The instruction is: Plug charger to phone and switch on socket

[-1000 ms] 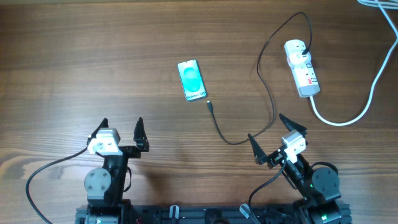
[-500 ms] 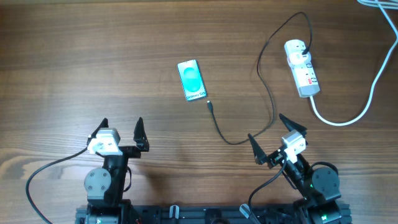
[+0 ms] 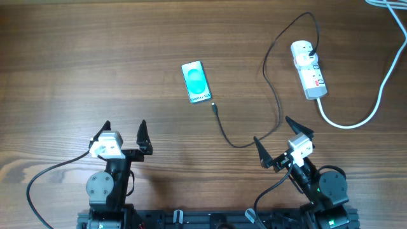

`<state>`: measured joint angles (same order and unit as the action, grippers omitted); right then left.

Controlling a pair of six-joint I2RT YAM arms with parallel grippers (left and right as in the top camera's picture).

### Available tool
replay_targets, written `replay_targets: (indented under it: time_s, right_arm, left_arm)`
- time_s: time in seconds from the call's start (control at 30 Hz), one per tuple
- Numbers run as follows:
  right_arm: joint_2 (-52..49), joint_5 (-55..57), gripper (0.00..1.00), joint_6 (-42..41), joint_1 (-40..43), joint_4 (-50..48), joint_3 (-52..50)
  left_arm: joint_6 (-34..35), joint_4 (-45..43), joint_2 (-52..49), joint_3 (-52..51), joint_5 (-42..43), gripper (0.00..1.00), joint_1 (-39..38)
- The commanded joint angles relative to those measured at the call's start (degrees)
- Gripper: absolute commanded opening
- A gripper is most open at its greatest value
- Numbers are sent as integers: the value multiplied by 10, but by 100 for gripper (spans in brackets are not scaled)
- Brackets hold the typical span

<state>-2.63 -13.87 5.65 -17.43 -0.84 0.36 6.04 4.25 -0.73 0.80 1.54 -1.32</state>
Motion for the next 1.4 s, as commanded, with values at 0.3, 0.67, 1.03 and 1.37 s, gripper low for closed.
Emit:
replay_targets:
  time_s: [0.3,0.67,1.03,1.37]
  right_arm:
    - [-3,5,100,4,-1,-2,-1]
    - [-3,5,100,4,-1,-2,-1]
    - [-3,5,100,4,-1,-2,-1]
    - [-3,5,100,4,-1,-2,-1]
  left_arm:
    - [-13,0,3,-5,-6,100,5]
    - [-13,0,3,-5,-6,100,5]
    - [-13,0,3,-5,-6,100,5]
    - [-13,-17,3,-5,-23,100,5]
